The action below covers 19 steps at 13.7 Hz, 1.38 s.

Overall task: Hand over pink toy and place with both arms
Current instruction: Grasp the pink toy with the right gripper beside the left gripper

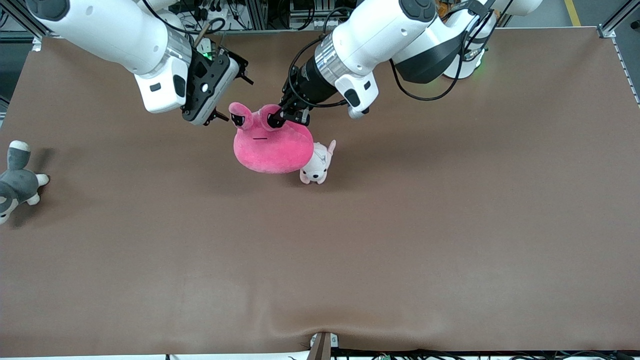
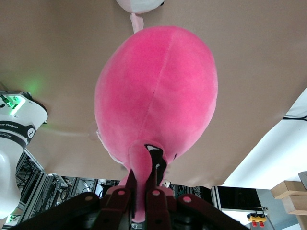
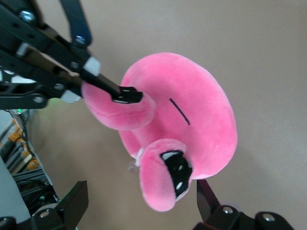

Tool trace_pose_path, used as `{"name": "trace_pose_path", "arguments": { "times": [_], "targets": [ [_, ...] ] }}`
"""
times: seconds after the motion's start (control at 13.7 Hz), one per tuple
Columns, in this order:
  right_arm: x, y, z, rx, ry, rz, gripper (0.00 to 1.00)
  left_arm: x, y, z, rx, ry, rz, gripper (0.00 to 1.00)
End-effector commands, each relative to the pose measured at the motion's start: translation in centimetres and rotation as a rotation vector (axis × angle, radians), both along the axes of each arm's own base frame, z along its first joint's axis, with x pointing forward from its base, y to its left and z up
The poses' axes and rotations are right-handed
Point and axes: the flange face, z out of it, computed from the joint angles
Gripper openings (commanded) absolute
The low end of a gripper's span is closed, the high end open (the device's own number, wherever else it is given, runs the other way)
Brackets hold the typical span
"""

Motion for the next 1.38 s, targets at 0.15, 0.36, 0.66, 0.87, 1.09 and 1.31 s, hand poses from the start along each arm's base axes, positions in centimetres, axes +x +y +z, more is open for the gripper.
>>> {"name": "trace_pose_path", "arguments": {
  "times": [0.15,0.36,0.66,0.87,1.09,1.31],
  "targets": [
    [-0.3,1.2,-1.6,-0.037,0.007,0.020,1.00,0.0,0.0,1.5,-0.008,-0.018,0.028,0.00],
    [0.1,1.6,-2.6,-0.044,0.018,0.020,0.36,-0.1,0.0,1.6,-0.009,-0.018,0.028,0.00],
    [0.4,1.0,-2.6,-0.044,0.020,0.008,0.00,-0.1,-0.1,1.5,-0.007,-0.018,0.026,0.00],
    [0.7,0.4,-2.5,-0.046,0.021,-0.002,0.00,0.0,0.1,1.6,-0.007,-0.019,0.028,0.01],
    [0.9,-0.6,-2.6,-0.077,0.073,-0.106,0.00,0.4,0.5,1.7,-0.003,-0.021,0.034,0.75],
    [1.5,-2.1,-2.8,-0.113,0.073,-0.133,0.00,0.8,1.7,2.8,0.005,-0.048,0.045,0.75]
  ]
}}
